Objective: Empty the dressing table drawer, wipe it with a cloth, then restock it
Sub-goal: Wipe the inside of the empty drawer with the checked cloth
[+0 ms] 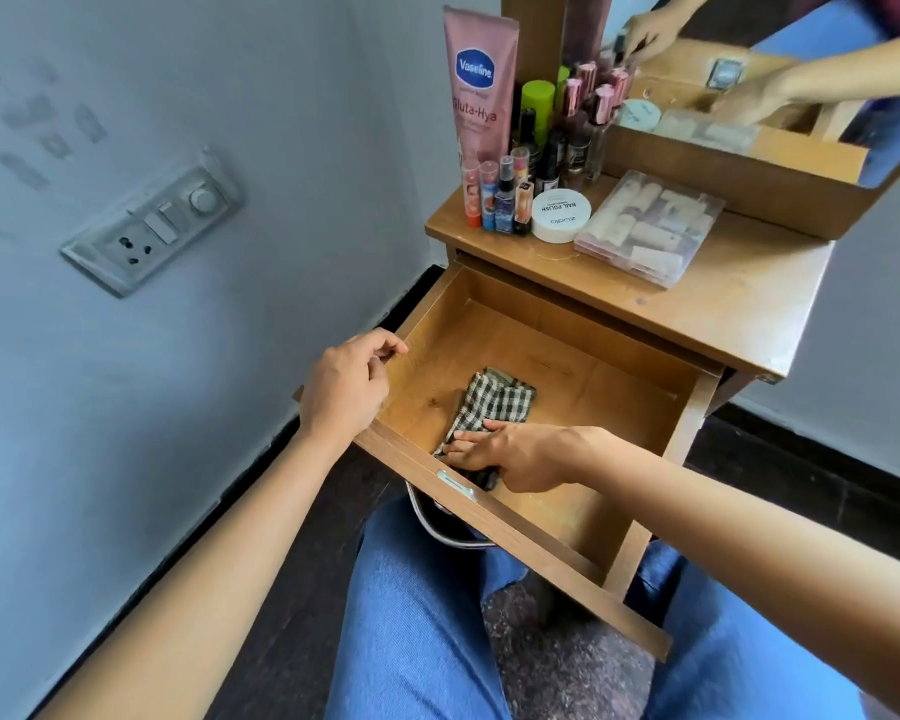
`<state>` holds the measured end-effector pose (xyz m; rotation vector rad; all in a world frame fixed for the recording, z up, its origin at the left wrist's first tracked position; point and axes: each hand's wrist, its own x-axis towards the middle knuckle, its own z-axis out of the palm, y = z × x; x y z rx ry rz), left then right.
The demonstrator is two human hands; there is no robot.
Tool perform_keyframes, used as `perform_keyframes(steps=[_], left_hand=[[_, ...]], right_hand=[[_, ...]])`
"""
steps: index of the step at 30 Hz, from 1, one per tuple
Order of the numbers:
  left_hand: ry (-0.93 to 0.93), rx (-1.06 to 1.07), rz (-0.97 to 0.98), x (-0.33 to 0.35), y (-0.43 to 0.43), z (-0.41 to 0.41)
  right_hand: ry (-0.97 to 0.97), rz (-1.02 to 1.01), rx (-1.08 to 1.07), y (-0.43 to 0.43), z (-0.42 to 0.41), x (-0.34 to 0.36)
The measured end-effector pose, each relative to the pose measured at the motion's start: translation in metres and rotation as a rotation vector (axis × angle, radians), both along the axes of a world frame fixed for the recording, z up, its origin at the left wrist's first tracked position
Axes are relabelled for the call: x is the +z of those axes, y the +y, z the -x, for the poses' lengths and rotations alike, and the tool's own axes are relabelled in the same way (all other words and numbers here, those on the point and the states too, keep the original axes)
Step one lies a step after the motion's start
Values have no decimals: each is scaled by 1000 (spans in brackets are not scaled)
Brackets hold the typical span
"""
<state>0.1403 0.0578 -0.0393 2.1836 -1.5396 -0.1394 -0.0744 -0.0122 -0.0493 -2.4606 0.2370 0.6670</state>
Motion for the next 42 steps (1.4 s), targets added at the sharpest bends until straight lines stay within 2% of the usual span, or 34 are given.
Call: perform_keyframes(steps=[7, 11, 28, 32, 38, 42], left_hand=[[-44, 16, 12, -1, 0, 3], [-89, 20, -6, -1, 0, 5], [-102, 8, -22, -2, -1, 5], [-72, -17, -7, -1, 1, 2], [-25, -24, 12, -4, 0, 0], [-73, -59, 14, -2, 0, 2]], right_hand=[[178, -84, -4, 4, 66, 9], [282, -107, 49, -3, 69, 9], [63, 81, 51, -12, -73, -6], [36, 71, 34, -3, -50, 0], [120, 3, -3, 5, 14, 8], [177, -15, -7, 11, 50, 10]])
